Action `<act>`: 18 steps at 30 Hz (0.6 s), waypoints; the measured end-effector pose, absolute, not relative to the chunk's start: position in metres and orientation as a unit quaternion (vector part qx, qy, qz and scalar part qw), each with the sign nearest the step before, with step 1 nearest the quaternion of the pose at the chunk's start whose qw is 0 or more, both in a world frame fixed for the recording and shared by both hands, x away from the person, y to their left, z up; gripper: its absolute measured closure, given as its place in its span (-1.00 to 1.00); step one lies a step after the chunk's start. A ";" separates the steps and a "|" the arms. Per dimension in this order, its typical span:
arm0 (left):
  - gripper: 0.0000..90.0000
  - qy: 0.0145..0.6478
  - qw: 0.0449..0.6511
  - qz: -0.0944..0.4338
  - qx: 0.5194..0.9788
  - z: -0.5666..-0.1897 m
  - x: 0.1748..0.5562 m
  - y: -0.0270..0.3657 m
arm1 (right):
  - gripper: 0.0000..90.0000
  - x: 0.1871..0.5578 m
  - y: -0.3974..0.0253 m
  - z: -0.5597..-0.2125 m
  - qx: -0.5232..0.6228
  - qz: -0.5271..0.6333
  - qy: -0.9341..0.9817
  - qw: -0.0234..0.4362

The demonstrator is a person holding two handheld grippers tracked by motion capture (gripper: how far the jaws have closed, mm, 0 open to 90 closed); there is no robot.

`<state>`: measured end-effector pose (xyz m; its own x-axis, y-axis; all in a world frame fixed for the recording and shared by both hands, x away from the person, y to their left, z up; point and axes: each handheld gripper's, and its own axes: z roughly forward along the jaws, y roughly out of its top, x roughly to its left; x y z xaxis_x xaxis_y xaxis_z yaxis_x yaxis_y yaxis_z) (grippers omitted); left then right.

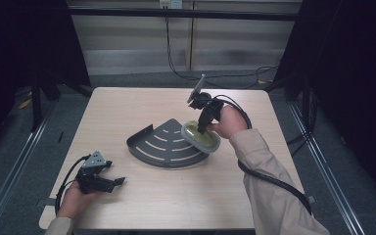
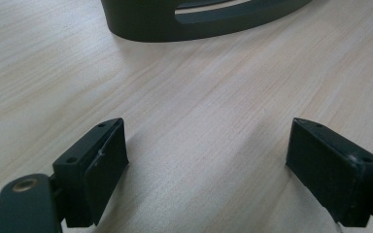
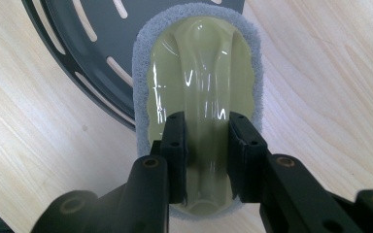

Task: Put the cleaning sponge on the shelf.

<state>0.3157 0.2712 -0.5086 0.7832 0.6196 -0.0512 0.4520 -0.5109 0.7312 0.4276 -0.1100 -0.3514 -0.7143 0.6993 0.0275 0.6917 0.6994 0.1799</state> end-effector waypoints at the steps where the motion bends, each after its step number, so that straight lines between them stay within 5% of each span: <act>1: -0.68 0.311 0.385 0.109 0.862 -0.509 0.316 0.271 | 0.59 0.428 -0.110 -0.352 0.377 0.089 0.921 0.020; 18: -0.68 0.308 0.383 0.112 0.864 -0.508 0.316 0.271 | 0.59 0.438 -0.103 -0.354 0.384 0.085 0.919 0.021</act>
<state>0.3157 0.2711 -0.5084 0.7848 0.6182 -0.0433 0.4475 -0.5169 0.7298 0.4380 -0.1030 -0.3535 -0.7044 0.7093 0.0261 0.7020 0.6908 0.1730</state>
